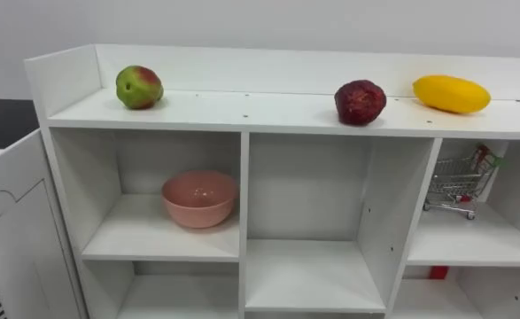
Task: Arrange fruit in the closet
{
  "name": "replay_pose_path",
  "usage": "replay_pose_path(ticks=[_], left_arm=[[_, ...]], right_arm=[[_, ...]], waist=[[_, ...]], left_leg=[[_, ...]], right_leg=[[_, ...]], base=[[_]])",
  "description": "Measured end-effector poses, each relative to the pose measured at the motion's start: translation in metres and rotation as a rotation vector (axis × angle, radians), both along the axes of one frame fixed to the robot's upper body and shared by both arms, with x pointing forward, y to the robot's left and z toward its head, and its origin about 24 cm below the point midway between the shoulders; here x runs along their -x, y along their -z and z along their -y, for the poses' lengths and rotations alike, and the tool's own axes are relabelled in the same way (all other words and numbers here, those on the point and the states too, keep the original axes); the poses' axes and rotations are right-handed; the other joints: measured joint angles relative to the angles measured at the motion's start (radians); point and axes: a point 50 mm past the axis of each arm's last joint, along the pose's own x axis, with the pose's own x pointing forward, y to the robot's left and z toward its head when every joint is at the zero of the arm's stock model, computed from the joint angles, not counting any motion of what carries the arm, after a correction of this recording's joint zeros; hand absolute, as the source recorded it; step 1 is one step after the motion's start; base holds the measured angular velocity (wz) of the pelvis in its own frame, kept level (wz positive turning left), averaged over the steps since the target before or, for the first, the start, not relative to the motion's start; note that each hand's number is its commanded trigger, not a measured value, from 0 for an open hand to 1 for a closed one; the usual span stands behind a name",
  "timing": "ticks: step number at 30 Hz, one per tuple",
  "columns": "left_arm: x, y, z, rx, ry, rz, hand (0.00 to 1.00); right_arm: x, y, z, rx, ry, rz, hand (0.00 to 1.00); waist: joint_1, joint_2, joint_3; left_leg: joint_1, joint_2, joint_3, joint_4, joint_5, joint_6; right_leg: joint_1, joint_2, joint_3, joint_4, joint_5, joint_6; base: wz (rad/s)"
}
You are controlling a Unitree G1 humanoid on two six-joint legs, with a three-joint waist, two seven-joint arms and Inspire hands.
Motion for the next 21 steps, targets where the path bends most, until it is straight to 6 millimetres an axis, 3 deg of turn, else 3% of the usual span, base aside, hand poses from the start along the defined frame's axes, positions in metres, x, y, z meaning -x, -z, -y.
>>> replay_pose_path(ticks=[13, 21], left_arm=[[0.0, 0.0, 0.0, -0.001, 0.012, 0.014, 0.0], [-0.005, -0.001, -0.002, -0.012, 0.045, 0.046, 0.0]], right_arm=[[-0.009, 0.0, 0.004, 0.065, 0.057, 0.072, 0.0], [-0.027, -0.003, 0.011, 0.168, 0.49, 0.282, 0.0]], waist=[[0.0, 0.0, 0.0], [-0.002, -0.001, 0.0011]], left_leg=[[0.001, 0.0, 0.004, 0.003, 0.0, 0.0], [0.0, 0.0, 0.004, 0.002, 0.0, 0.0]], right_leg=[[-0.004, 0.0, 0.0, 0.0, 0.0, 0.0], [0.003, 0.0, 0.003, -0.005, 0.0, 0.0]], base=[[0.0], [0.0]])
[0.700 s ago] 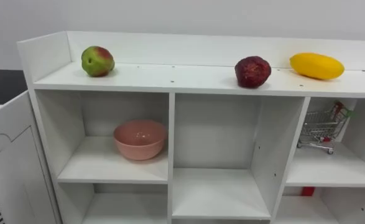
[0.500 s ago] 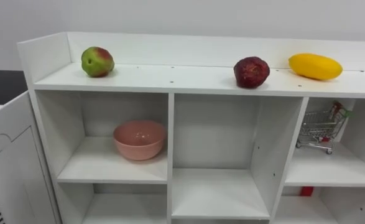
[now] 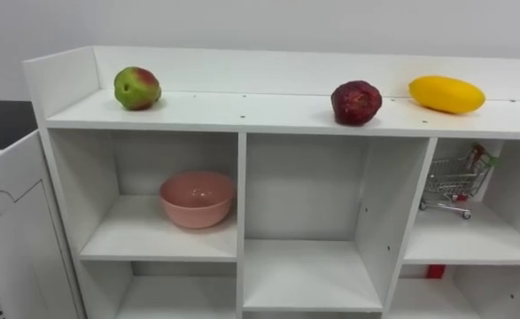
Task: Arrange fruit in the closet
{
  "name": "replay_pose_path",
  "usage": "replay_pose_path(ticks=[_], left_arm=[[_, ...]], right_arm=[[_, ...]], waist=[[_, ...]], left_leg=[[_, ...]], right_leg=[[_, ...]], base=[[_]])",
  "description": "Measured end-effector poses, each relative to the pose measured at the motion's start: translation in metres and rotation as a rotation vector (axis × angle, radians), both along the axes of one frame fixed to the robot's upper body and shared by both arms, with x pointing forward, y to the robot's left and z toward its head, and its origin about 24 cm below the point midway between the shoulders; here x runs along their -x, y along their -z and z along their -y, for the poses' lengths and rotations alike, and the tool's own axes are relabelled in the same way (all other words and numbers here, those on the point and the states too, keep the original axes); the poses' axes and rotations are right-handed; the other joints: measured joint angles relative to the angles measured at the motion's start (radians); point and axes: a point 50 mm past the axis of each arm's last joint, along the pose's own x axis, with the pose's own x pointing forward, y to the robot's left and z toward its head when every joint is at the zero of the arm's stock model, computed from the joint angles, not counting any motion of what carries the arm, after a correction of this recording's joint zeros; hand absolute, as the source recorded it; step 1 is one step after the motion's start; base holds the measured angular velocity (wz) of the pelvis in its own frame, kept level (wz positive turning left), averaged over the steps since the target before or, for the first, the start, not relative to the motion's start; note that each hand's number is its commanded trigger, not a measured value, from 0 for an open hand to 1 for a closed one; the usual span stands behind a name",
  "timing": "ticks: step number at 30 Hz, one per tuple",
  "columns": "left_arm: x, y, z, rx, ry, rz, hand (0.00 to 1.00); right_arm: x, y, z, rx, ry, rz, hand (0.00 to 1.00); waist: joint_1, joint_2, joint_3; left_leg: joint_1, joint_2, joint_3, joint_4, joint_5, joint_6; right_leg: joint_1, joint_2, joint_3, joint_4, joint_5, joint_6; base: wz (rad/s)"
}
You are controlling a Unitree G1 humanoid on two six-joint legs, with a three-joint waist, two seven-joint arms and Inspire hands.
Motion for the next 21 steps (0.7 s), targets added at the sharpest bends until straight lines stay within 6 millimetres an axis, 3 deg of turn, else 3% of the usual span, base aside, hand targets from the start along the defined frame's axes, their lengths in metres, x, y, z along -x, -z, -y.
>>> replay_pose_path(ticks=[3, 9, 11, 13, 14, 19, 21], left_arm=[[-0.003, -0.001, -0.002, -0.013, -0.002, 0.032, 0.0], [-0.011, -0.004, -0.009, -0.04, -0.025, 0.11, 0.0], [-0.015, -0.004, -0.01, -0.05, -0.021, 0.132, 0.0], [-0.015, -0.005, -0.009, -0.067, -0.009, 0.146, 0.0], [-0.015, -0.005, -0.009, -0.068, 0.002, 0.153, 0.0], [-0.011, -0.005, -0.008, -0.084, 0.038, 0.147, 0.0], [-0.007, -0.005, -0.007, -0.08, 0.04, 0.14, 0.0]], right_arm=[[-0.017, -0.003, 0.006, 0.047, 0.059, 0.093, 0.0], [-0.1, -0.037, 0.025, 0.213, 0.073, 0.449, 0.0], [-0.129, -0.058, 0.027, 0.263, 0.038, 0.602, 0.0], [-0.16, -0.092, 0.028, 0.352, -0.013, 0.791, 0.0], [-0.172, -0.109, 0.028, 0.398, -0.038, 0.877, 0.0], [-0.199, -0.159, 0.014, 0.5, -0.102, 1.125, 0.0], [-0.206, -0.179, 0.007, 0.528, -0.143, 1.212, 0.0]], waist=[[-0.006, -0.002, 0.0002], [-0.006, -0.006, 0.0037], [-0.005, -0.006, 0.0035], [-0.002, -0.006, 0.0029], [-0.002, -0.001, -0.0011], [0.006, -0.009, -0.0113], [0.003, -0.009, -0.0119]], left_leg=[[-0.001, 0.0, 0.001, 0.0, 0.0, 0.0], [-0.004, 0.0, 0.025, 0.0, 0.0, 0.0], [-0.007, 0.0, 0.028, 0.0, 0.0, 0.0], [-0.011, 0.001, 0.03, -0.001, 0.0, 0.0], [-0.011, 0.001, 0.03, -0.003, 0.0, 0.0], [-0.012, 0.001, 0.037, -0.003, 0.001, 0.0], [-0.016, 0.001, 0.037, -0.003, 0.001, 0.0]], right_leg=[[-0.006, -0.001, -0.005, 0.001, 0.0, 0.0], [-0.014, -0.001, 0.006, 0.001, 0.0, 0.0], [-0.025, 0.0, 0.017, 0.002, 0.0, 0.0], [-0.031, 0.001, 0.02, 0.001, 0.0, 0.0], [-0.032, 0.002, 0.02, 0.001, 0.0, 0.0], [-0.039, 0.002, 0.03, 0.001, 0.0, 0.0], [-0.043, 0.001, 0.031, 0.001, 0.0, 0.0]], base=[[0.0], [-0.13], [-0.05], [-0.02], [0.0], [-0.01], [0.0]])
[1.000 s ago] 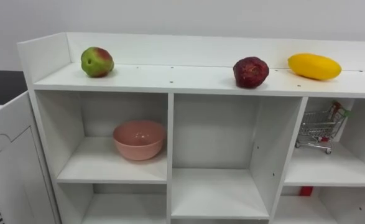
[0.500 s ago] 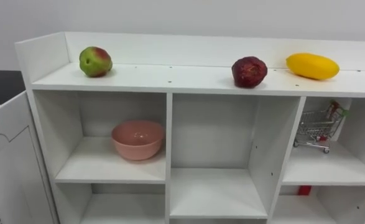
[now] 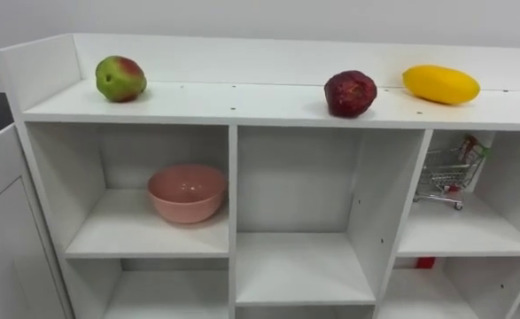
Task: Arrange fruit in the closet
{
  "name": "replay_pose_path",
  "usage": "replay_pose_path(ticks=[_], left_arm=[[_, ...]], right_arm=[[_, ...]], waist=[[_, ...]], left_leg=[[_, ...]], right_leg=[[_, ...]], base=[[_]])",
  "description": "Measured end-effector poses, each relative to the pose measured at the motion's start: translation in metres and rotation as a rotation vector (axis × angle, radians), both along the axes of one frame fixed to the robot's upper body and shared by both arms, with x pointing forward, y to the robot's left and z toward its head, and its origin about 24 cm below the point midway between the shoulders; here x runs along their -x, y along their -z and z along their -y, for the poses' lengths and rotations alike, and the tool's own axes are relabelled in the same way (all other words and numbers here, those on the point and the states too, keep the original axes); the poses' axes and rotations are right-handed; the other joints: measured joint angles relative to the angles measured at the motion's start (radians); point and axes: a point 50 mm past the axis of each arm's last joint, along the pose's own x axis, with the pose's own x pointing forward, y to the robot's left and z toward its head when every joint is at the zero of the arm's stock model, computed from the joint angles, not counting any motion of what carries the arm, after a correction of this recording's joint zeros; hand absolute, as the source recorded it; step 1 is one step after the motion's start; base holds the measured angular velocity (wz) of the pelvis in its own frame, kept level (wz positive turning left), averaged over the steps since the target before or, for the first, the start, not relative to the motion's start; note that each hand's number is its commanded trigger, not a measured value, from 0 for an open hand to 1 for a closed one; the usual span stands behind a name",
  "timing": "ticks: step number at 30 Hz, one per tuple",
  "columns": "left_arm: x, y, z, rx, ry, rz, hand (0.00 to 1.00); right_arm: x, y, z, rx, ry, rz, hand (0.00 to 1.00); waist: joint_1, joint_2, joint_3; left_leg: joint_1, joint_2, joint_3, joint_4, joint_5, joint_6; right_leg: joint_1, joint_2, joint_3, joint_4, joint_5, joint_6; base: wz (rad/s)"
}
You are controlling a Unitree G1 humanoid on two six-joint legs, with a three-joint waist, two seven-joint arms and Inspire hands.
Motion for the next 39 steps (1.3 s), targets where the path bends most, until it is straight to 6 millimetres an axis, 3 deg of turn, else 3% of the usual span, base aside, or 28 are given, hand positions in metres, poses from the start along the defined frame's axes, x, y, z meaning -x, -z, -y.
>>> replay_pose_path(ticks=[4, 8, 19, 24, 27, 34, 39], left_arm=[[-0.001, 0.0, 0.001, -0.004, 0.014, 0.006, 0.0], [-0.001, 0.001, 0.006, 0.01, 0.052, 0.008, 0.0], [-0.002, 0.001, 0.008, 0.038, 0.081, 0.007, 0.0], [0.0, 0.001, 0.004, 0.035, 0.083, -0.003, 0.0], [0.0, 0.001, 0.002, 0.036, 0.087, -0.006, 0.0], [-0.006, 0.0, 0.002, 0.051, 0.095, 0.002, 0.0], [-0.012, 0.0, 0.003, 0.069, 0.104, 0.009, 0.0]], right_arm=[[-0.01, -0.035, -0.007, 0.134, -0.023, 0.148, 0.0], [-0.017, -0.068, -0.014, 0.152, -0.042, 0.301, 0.0], [-0.029, -0.131, -0.023, 0.171, -0.102, 0.582, 0.0], [-0.034, -0.145, -0.023, 0.189, -0.096, 0.645, 0.0], [-0.034, -0.147, -0.023, 0.192, -0.095, 0.649, 0.0], [-0.048, -0.179, -0.031, 0.191, -0.114, 0.776, 0.0], [-0.051, -0.189, -0.035, 0.193, -0.14, 0.809, 0.0]], waist=[[0.002, -0.001, -0.0005], [-0.002, 0.002, -0.0002], [0.006, 0.005, -0.0016], [0.026, -0.003, 0.002], [0.033, -0.013, 0.0102], [0.033, -0.019, 0.0086], [0.049, -0.025, 0.0064]], left_leg=[[-0.003, 0.0, 0.002, 0.002, 0.0, 0.0], [-0.007, 0.0, 0.004, 0.007, 0.0, 0.0], [-0.02, 0.0, -0.015, 0.016, 0.001, 0.0], [-0.02, 0.0, -0.018, 0.016, 0.001, 0.0], [-0.024, 0.0, -0.02, 0.016, 0.001, 0.0], [-0.041, 0.0, -0.022, 0.027, 0.001, 0.0], [-0.039, 0.0, -0.028, 0.029, 0.001, 0.0]], right_leg=[[-0.002, 0.0, 0.007, 0.0, 0.002, 0.002], [-0.001, 0.0, 0.012, 0.001, 0.002, 0.002], [0.0, 0.001, -0.005, 0.004, 0.004, 0.0], [0.002, 0.001, -0.01, 0.0, 0.004, 0.0], [-0.001, 0.0, -0.012, -0.001, 0.004, 0.0], [-0.016, -0.002, -0.038, 0.001, 0.004, 0.0], [-0.012, -0.002, -0.038, 0.001, 0.004, 0.0]], base=[[-0.02], [-0.04], [0.03], [0.01], [0.0], [0.0], [0.02]])
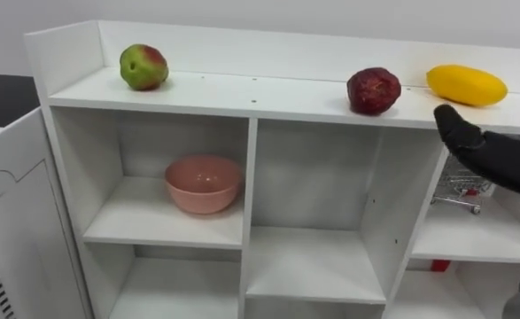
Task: Arrange fruit in the closet
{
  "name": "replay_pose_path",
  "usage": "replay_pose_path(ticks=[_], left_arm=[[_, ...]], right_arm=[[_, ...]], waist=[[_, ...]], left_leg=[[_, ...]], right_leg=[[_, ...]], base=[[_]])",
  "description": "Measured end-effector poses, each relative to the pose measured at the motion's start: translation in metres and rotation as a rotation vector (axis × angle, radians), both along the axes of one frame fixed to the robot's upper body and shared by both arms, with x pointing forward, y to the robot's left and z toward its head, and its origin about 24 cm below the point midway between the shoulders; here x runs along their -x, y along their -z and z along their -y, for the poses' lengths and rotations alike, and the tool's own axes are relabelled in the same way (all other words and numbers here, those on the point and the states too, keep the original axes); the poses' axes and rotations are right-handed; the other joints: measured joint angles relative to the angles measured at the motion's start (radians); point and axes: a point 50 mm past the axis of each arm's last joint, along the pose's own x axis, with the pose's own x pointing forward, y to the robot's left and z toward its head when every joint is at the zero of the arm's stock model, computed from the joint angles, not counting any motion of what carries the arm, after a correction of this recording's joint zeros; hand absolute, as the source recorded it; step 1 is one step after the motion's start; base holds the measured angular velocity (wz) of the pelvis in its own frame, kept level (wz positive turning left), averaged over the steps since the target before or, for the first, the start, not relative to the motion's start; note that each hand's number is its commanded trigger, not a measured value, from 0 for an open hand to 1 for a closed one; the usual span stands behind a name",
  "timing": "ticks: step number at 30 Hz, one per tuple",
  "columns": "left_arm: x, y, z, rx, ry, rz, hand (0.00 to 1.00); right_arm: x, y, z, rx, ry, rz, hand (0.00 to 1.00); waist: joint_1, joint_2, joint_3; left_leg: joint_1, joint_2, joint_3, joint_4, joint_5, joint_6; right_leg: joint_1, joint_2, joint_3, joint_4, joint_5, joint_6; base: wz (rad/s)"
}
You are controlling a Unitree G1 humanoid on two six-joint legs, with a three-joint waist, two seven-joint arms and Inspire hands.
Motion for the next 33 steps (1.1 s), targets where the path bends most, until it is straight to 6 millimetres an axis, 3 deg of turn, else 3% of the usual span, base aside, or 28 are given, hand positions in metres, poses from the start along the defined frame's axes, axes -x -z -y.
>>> replay_pose_path(ticks=[9, 19, 25, 33], left_arm=[[-0.002, 0.0, 0.0, -0.003, 0.0, -0.001, 0.0], [-0.001, 0.0, 0.0, -0.003, 0.006, -0.005, 0.0], [0.0, -0.001, -0.005, -0.018, 0.01, -0.019, 0.0], [0.0, -0.001, -0.006, -0.016, 0.029, -0.03, 0.0]], right_arm=[[-0.006, 0.009, 0.001, -0.006, -0.028, -0.054, 0.0], [-0.017, -0.007, 0.004, 0.023, -0.021, -0.021, 0.0], [-0.033, -0.006, 0.011, -0.019, -0.025, -0.066, 0.0], [-0.038, -0.001, 0.01, -0.032, -0.081, -0.11, 0.0]], waist=[[0.006, -0.002, 0.0042], [0.009, -0.015, 0.0051], [0.007, -0.022, 0.0119], [0.01, -0.028, 0.0098]], left_leg=[[-0.005, -0.001, -0.019, 0.01, 0.0, 0.0], [-0.017, -0.002, -0.031, 0.011, 0.003, -0.002], [-0.019, -0.001, -0.035, 0.011, 0.003, -0.002], [-0.023, -0.002, -0.048, 0.009, 0.003, -0.002]], right_leg=[[0.005, -0.002, -0.022, 0.0, 0.0, 0.0], [-0.001, -0.002, -0.033, 0.001, 0.0, 0.0], [-0.001, -0.002, -0.039, 0.001, 0.0, 0.0], [-0.001, -0.002, -0.053, 0.0, 0.0, 0.0]], base=[[0.06], [0.03], [0.02], [0.05]])
